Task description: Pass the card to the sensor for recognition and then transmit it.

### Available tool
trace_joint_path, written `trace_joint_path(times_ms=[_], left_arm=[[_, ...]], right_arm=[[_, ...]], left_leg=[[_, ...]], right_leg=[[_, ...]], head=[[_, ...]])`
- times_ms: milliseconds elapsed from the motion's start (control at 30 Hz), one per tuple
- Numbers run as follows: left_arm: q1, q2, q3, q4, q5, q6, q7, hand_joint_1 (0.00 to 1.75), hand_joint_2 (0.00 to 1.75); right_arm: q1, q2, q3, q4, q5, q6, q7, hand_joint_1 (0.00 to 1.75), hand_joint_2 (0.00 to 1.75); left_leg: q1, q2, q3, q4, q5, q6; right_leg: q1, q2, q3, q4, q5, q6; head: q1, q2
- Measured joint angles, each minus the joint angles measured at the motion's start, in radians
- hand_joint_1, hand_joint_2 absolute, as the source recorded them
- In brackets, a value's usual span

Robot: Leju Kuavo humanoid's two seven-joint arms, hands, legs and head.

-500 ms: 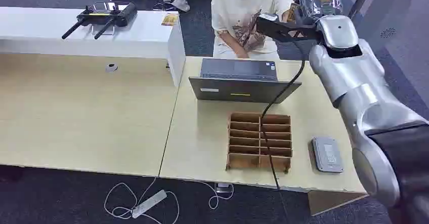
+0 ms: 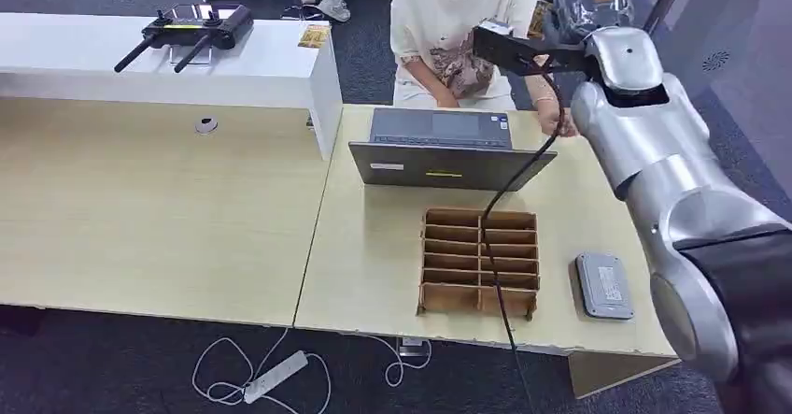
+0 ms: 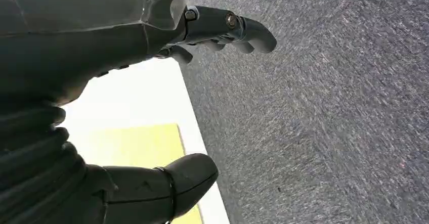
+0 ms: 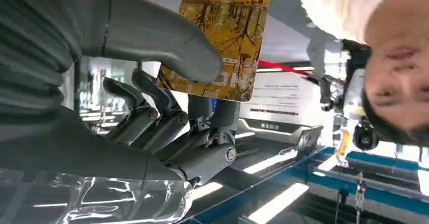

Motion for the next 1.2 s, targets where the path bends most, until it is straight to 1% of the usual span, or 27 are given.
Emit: trace_joint_path(times_ms=[100,167,267,333,400,467,600,700,733,800,833,900,967,1033,1100,1200], left_arm=[[0.000,0.000,0.000,0.000,0.000,0.000,0.000,0.00,1.75],[0.000,0.000,0.000,0.000,0.000,0.000,0.000,0.00,1.75],[0.000,0.000,0.000,0.000,0.000,0.000,0.000,0.00,1.75],[0.000,0.000,0.000,0.000,0.000,0.000,0.000,0.00,1.75],[0.000,0.000,0.000,0.000,0.000,0.000,0.000,0.00,1.75],[0.000,0.002,0.000,0.000,0.000,0.000,0.000,0.00,1.75],[0.005,0.005,0.000,0.000,0.000,0.000,0.000,0.00,1.75],[0.006,0.006,0.000,0.000,0.000,0.002,0.000,0.00,1.75],[0.006,0.006,0.000,0.000,0.000,0.004,0.000,0.00,1.75],[0.006,0.006,0.000,0.000,0.000,0.004,0.005,0.00,1.75],[0.006,0.006,0.000,0.000,0.000,0.004,0.009,0.00,1.75],[0.008,0.005,0.000,0.000,0.000,0.004,0.015,0.00,1.75],[0.011,0.006,0.000,0.000,0.000,0.004,0.015,0.00,1.75],[0.009,0.006,0.000,0.000,0.000,0.004,0.016,0.00,1.75],[0.005,0.006,0.000,0.000,0.000,0.003,0.019,0.00,1.75],[0.007,0.005,0.000,0.000,0.000,-0.001,0.028,0.00,1.75]], right_arm=[[0.001,0.000,-0.032,-0.008,-0.082,-0.044,-0.066,1.75,1.75],[0.001,0.000,-0.066,-0.016,-0.140,-0.056,-0.109,1.75,1.75],[0.004,-0.002,-0.125,-0.033,-0.256,-0.048,-0.185,1.75,1.75],[0.008,-0.009,-0.164,-0.044,-0.333,-0.029,-0.235,1.75,1.75],[0.018,-0.028,-0.207,-0.064,-0.422,0.012,-0.287,1.75,1.75],[0.031,-0.048,-0.243,-0.079,-0.497,0.053,-0.316,1.75,1.75],[0.088,-0.126,-0.350,-0.124,-0.777,0.197,-0.413,1.75,1.75],[0.146,-0.175,-0.403,-0.161,-0.895,0.245,-0.456,1.75,1.75],[0.180,-0.202,-0.423,-0.186,-0.972,0.275,-0.471,1.75,1.75],[0.286,-0.243,-0.455,-0.257,-1.126,0.334,-0.485,1.75,1.75],[0.346,-0.263,-0.477,-0.306,-1.229,0.381,-0.485,1.75,1.75],[0.460,-0.299,-0.510,-0.384,-1.325,0.413,-0.484,1.75,1.75],[0.530,-0.320,-0.526,-0.434,-1.352,0.416,-0.473,1.75,1.75],[0.574,-0.342,-0.532,-0.481,-1.373,0.411,-0.457,1.75,1.75],[0.622,-0.357,-0.541,-0.527,-1.465,0.446,-0.405,1.75,1.75],[0.751,-0.384,-0.567,-0.627,-1.626,0.496,-0.348,1.75,1.75]], left_leg=[[0.000,0.000,0.000,0.000,0.000,0.000],[0.000,0.000,0.000,0.000,0.000,0.000],[0.000,0.000,0.000,0.000,0.000,0.000],[0.000,0.000,0.000,0.000,0.000,0.000],[0.000,0.000,0.000,0.000,0.000,0.000],[0.000,-0.002,0.000,0.000,0.000,0.000],[0.000,-0.007,-0.001,0.001,0.000,0.001],[0.000,-0.006,-0.001,0.001,0.000,0.001],[0.000,-0.006,0.000,0.001,-0.001,0.002],[0.001,-0.007,0.002,0.001,-0.002,0.003],[0.002,-0.009,0.002,0.001,-0.002,0.003],[0.001,-0.012,-0.002,0.001,-0.002,0.003],[0.001,-0.009,-0.003,0.001,-0.002,0.003],[0.001,-0.005,-0.002,0.001,-0.002,0.003],[0.001,-0.005,-0.001,0.001,-0.002,0.003],[0.002,-0.010,-0.002,0.001,-0.002,0.004]], right_leg=[[0.000,0.000,0.000,0.000,0.000,0.000],[0.000,0.000,0.000,0.000,0.000,0.000],[0.000,0.000,0.000,0.000,0.000,0.000],[0.000,0.000,-0.001,0.000,0.000,0.000],[0.000,0.000,0.000,0.000,0.000,0.000],[0.000,-0.001,0.000,-0.001,0.000,0.000],[0.000,-0.006,0.002,-0.002,0.000,0.000],[0.000,-0.005,0.001,-0.003,0.000,0.001],[0.000,-0.004,0.001,-0.004,0.000,0.001],[0.001,-0.005,0.006,-0.006,0.000,0.001],[0.002,-0.008,0.006,-0.006,0.000,0.001],[0.002,-0.010,0.005,-0.006,-0.001,0.002],[0.001,-0.008,0.003,-0.006,-0.001,0.002],[0.001,-0.004,0.002,-0.006,-0.001,0.002],[0.002,-0.004,0.002,-0.006,-0.001,0.002],[0.002,-0.009,0.004,-0.006,-0.002,0.004]], head=[[0.000,0.000],[0.000,0.000],[0.000,0.000],[0.000,0.000],[0.000,0.000],[0.000,0.000],[0.000,0.000],[0.001,0.000],[0.000,0.000],[0.000,0.000],[0.000,0.000],[0.000,0.000],[0.000,0.000],[0.000,0.000],[0.000,0.000],[0.000,0.000]])
